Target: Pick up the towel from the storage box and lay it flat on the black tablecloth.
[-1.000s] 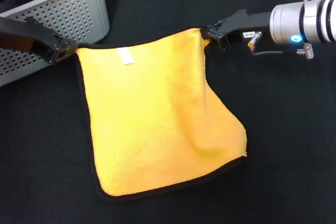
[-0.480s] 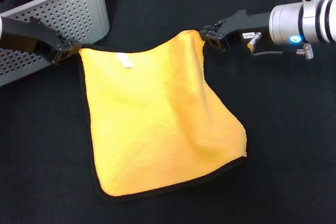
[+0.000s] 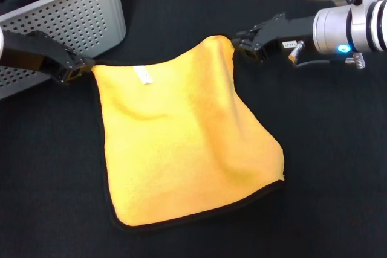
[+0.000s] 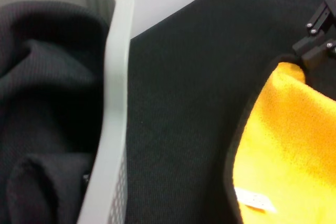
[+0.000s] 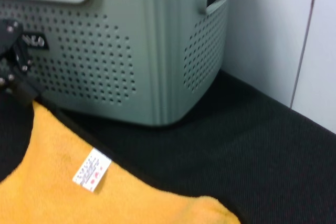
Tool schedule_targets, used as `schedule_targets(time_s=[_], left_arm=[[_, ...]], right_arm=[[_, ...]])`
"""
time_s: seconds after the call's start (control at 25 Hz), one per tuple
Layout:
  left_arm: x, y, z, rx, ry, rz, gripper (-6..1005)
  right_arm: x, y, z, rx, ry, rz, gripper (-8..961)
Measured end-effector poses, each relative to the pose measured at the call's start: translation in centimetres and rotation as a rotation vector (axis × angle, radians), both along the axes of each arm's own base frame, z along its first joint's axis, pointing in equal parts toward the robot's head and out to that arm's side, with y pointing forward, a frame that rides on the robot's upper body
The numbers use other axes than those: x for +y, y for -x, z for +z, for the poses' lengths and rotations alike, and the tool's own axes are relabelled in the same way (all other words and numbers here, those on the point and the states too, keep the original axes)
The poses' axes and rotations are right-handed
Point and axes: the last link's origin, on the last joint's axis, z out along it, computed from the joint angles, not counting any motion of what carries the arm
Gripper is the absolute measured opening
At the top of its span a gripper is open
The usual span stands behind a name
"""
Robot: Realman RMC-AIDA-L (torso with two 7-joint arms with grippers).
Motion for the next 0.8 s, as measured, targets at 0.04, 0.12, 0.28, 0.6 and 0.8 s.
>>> schedule_targets(time_s=[0.04, 0.12, 0.28, 0.6, 0.8], left_arm=[[0.0, 0.0, -0.1, -0.007, 0.002, 0.002, 30], [0.0, 0.0, -0.2, -0.016, -0.004, 0.001, 31], [-0.2, 0.1, 0.0, -0.037, -0.025, 0.000, 87], [-3.4, -1.5, 2.3, -0.197, -0.002, -0.130, 360], [-8.7, -3.6, 2.2, -0.461, 0.086, -0.493, 525]], right_arm=[[-0.1, -0.1, -0.1, -0.014, -0.004, 0.010, 88], [0.0, -0.5, -0.4, -0.047, -0.021, 0.010, 122], [0.1, -1.5, -0.4, -0.080, -0.067, -0.007, 191], [-3.6, -2.1, 3.7, 0.073, -0.077, 0.038, 553], [-10.2, -3.4, 4.9, 0.104, 0.003, 0.183, 697]])
